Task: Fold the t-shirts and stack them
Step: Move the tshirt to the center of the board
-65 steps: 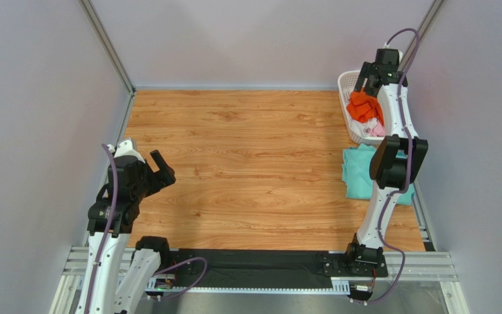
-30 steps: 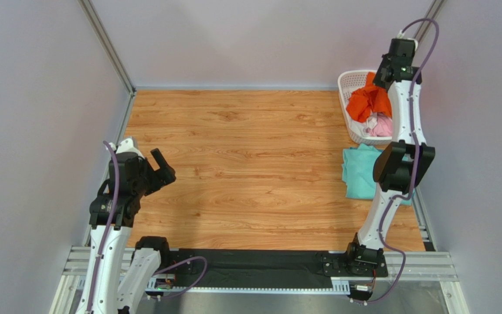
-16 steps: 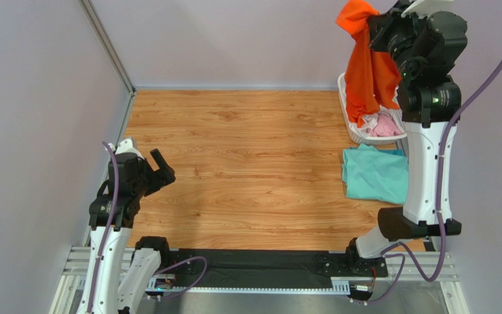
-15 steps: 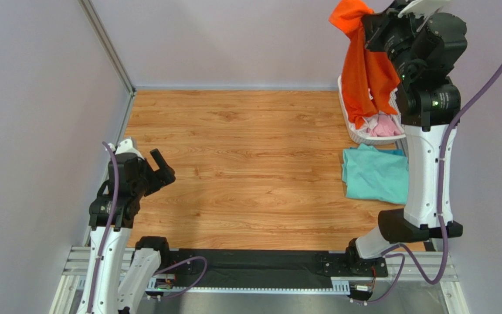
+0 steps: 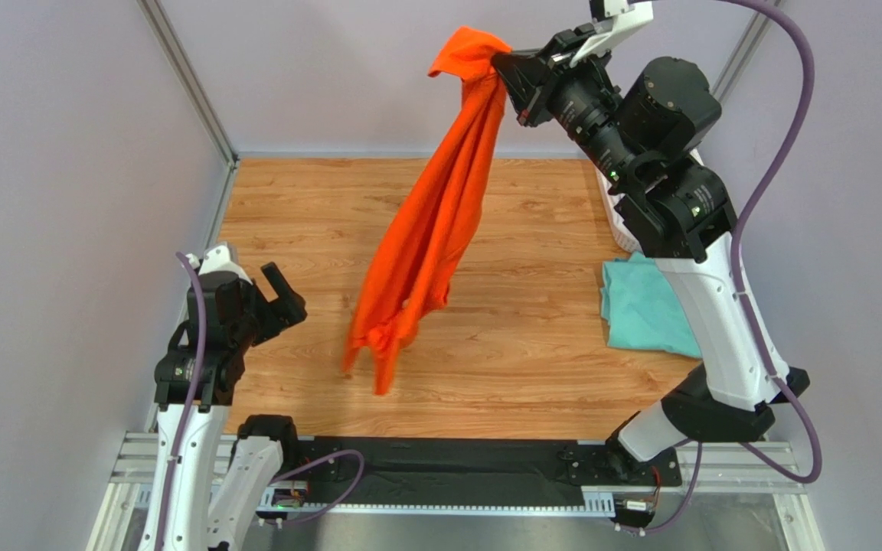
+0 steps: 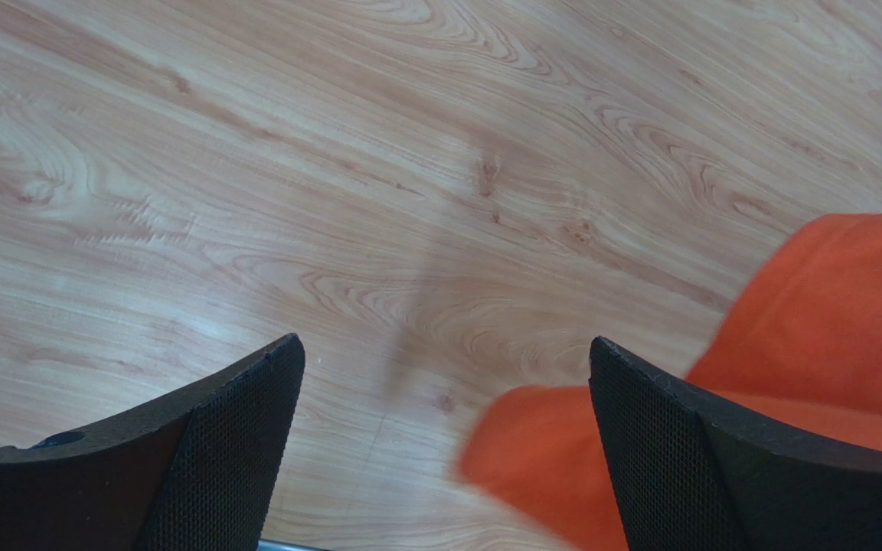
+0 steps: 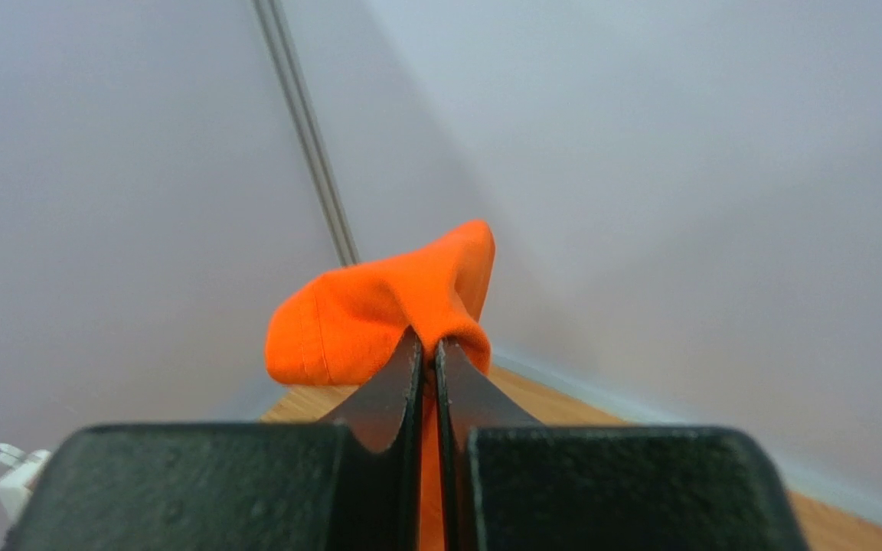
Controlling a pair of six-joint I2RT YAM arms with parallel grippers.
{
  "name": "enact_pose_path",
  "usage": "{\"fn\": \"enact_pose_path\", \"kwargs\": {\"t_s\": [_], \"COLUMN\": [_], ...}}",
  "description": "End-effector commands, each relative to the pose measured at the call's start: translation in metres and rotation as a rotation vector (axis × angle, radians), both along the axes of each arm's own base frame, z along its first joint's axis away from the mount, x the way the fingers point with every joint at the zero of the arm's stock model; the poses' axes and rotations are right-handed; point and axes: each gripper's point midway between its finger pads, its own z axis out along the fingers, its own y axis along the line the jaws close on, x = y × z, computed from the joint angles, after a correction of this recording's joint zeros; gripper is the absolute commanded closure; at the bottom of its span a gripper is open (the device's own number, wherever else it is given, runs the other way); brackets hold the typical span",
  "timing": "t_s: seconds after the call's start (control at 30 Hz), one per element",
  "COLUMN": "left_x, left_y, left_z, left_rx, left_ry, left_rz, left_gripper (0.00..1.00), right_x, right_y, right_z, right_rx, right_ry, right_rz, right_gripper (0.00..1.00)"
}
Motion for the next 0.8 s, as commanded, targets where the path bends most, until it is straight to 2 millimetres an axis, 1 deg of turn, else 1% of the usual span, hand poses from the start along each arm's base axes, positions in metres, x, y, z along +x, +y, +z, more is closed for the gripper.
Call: {"fn": "enact_pose_path", "kwargs": {"t_s": [0.0, 0.03, 0.07, 0.1, 0.13, 0.17, 0.2, 0.23, 0.27, 0.3, 0.33, 0.37, 0.4, 0.43, 0.47, 0.5, 0.57, 0.6, 0.63, 0.67, 0.7, 0.77], "left_x": [-0.004, -0.006, -0.009, -0.01, -0.012, -0.01, -0.009, -0.007, -0.005, -0.003, -0.003, -0.002, -0.002, -0.001, -0.002, -0.002, -0.002, -0.002, -0.002, -0.001, -0.001, -0.002], "left_y": [0.003, 0.002, -0.001, -0.004, -0.006, -0.011, -0.015, -0.016, -0.022, -0.027, -0.027, -0.03, -0.032, -0.033, -0.036, -0.038, -0.046, -0.05, -0.056, -0.068, -0.073, -0.087], "left_z": [0.001, -0.002, -0.007, -0.01, -0.014, -0.025, -0.03, -0.035, -0.048, -0.06, -0.062, -0.072, -0.077, -0.085, -0.09, -0.093, -0.1, -0.103, -0.106, -0.111, -0.114, -0.125], "left_rx": [-0.012, -0.025, -0.046, -0.088, -0.116, -0.149, -0.186, -0.203, -0.237, -0.279, -0.279, -0.294, -0.304, -0.308, -0.318, -0.317, -0.34, -0.349, -0.36, -0.382, -0.383, -0.378], "left_ry": [0.007, 0.016, 0.024, 0.03, 0.027, 0.038, 0.037, 0.032, 0.05, 0.071, 0.081, 0.101, 0.119, 0.154, 0.175, 0.191, 0.231, 0.235, 0.24, 0.233, 0.234, 0.247], "left_rz": [0.034, 0.042, 0.037, 0.063, 0.077, 0.072, 0.084, 0.095, 0.085, 0.095, 0.096, 0.091, 0.093, 0.093, 0.084, 0.065, 0.026, 0.005, -0.025, -0.083, -0.101, -0.149], "left_gripper": [0.0, 0.0, 0.0, 0.0, 0.0, 0.0, 0.0, 0.0, 0.0, 0.0, 0.0, 0.0, 0.0, 0.0, 0.0, 0.0, 0.0, 0.01, 0.01, 0.01, 0.01, 0.0], "right_x": [0.026, 0.021, 0.024, 0.025, 0.029, 0.031, 0.033, 0.034, 0.034, 0.034, 0.035, 0.032, 0.03, 0.03, 0.023, 0.02, 0.018, 0.013, 0.012, 0.01, 0.007, 0.005], "right_y": [-0.028, -0.041, -0.051, -0.056, -0.065, -0.074, -0.08, -0.095, -0.1, -0.115, -0.122, -0.127, -0.132, -0.143, -0.145, -0.148, -0.159, -0.162, -0.165, -0.168, -0.17, -0.172], "right_z": [-0.04, -0.052, -0.065, -0.084, -0.132, -0.152, -0.181, -0.231, -0.261, -0.305, -0.303, -0.35, -0.368, -0.387, -0.413, -0.428, -0.444, -0.457, -0.461, -0.465, -0.471, -0.474], "right_rx": [0.002, 0.009, 0.02, 0.007, -0.02, -0.022, -0.038, -0.075, -0.066, -0.082, -0.072, -0.094, -0.095, -0.088, -0.103, -0.096, -0.09, -0.092, -0.092, -0.095, -0.1, -0.105], "right_ry": [0.074, 0.1, 0.12, 0.146, 0.23, 0.266, 0.318, 0.399, 0.458, 0.526, 0.522, 0.609, 0.651, 0.695, 0.753, 0.794, 0.836, 0.863, 0.871, 0.878, 0.889, 0.897], "right_rz": [-0.203, -0.236, -0.288, -0.3, -0.33, -0.368, -0.392, -0.436, -0.455, -0.503, -0.52, -0.534, -0.545, -0.575, -0.563, -0.568, -0.598, -0.61, -0.622, -0.636, -0.644, -0.655], "right_gripper": [1.0, 1.0, 1.0, 1.0, 1.0, 1.0, 1.0, 1.0, 1.0, 1.0, 1.0, 1.0, 1.0, 1.0, 1.0, 1.0, 1.0, 1.0, 1.0, 1.0, 1.0, 1.0]}}
